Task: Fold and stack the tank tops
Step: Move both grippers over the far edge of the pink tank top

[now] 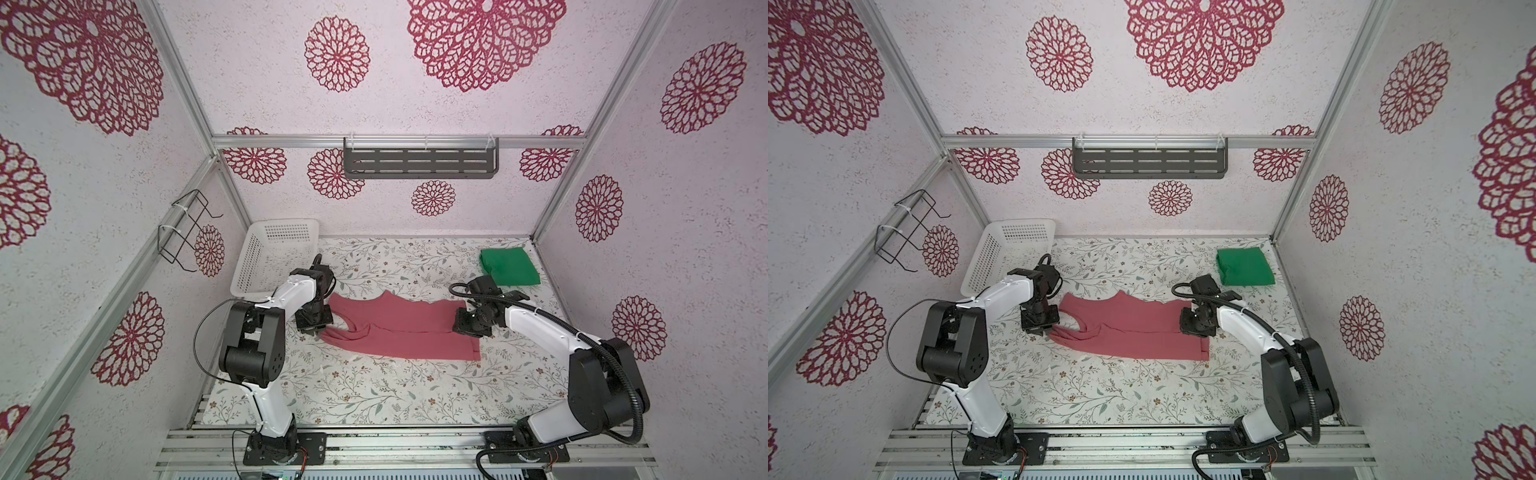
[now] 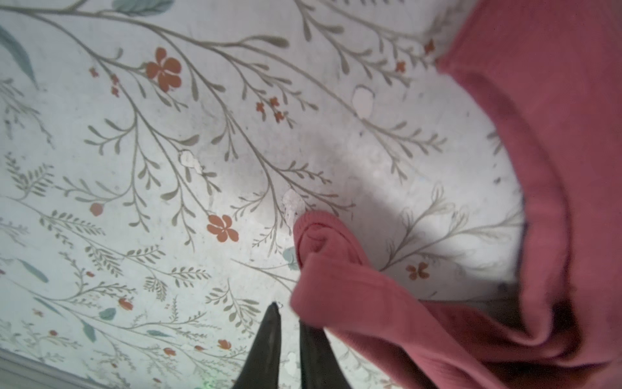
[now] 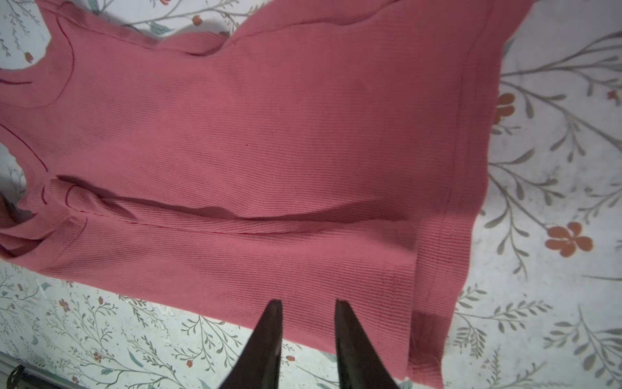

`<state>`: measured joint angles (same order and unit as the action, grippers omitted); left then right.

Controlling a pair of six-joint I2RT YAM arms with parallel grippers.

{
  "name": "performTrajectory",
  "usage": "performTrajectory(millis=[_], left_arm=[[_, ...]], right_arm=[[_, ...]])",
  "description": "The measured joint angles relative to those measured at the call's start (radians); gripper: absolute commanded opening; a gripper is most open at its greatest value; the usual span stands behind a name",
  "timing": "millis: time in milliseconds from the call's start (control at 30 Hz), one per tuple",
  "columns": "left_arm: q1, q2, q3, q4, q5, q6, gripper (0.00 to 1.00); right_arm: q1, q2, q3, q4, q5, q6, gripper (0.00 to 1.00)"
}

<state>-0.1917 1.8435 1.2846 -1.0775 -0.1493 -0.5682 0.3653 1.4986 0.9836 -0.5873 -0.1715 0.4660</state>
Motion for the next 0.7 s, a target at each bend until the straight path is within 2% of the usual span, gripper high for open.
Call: performTrajectory(millis=[133,233,333,533,700], left_arm=[[0.002,-0.028,-0.015,-0.019,-0.014,0.009,0.47],[0.003,-0.09,-0.053,-0.053,-0.025,0.003,0.5],[-0.008,-0.168,-0.044,-0.124,-0.045,-0.01,0.51],[-0.112,-0.2,0.221,-0.243,-0.089,-0.027,0.53],[-0.219,-0.085,0.407,-0.152,0.013,-0.006,0.53]], right_arm=[[-0.039,0.015,0.023,-0.002,0.01,-0.023,0.31],[-0.093,0.04,0.069,-0.005,0.012,-0.061,0.41],[-0.142,0.079,0.135,-0.01,0.018,-0.124,0.44],[-0.207,0.217,0.27,-0.016,0.025,-0.269,0.43],[-0.23,0.329,0.361,-0.024,0.01,-0.363,0.41]])
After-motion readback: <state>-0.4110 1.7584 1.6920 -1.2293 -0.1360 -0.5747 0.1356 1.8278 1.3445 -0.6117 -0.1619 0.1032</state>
